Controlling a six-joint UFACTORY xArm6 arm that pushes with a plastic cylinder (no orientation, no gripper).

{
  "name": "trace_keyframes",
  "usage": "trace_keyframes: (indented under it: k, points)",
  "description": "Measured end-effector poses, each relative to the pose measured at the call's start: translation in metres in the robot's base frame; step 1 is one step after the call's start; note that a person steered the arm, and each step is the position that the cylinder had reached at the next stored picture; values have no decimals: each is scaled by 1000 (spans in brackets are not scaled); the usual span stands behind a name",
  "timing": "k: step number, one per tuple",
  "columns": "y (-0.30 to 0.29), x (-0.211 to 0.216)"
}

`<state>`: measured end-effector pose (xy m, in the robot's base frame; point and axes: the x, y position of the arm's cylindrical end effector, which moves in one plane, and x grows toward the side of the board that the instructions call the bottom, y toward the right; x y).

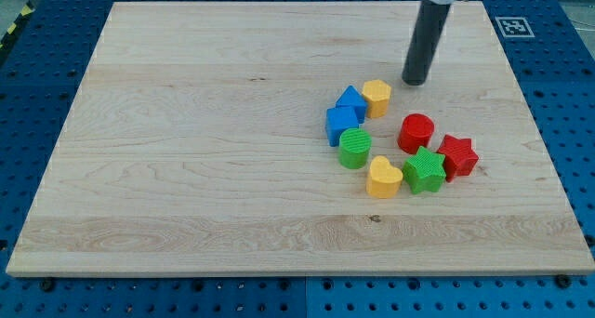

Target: Slightly push the red star to the bottom

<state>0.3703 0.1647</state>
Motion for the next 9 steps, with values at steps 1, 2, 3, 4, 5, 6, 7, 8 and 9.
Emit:
trace_keyframes:
  k: [1, 2, 3, 4, 5, 6, 7, 8, 9]
  points:
    - [17, 30]
    - [18, 56]
    - [22, 84]
    - [24, 100]
    - [24, 100]
    - [24, 100]
    - [29, 100]
    - [30, 100]
    - [30, 100]
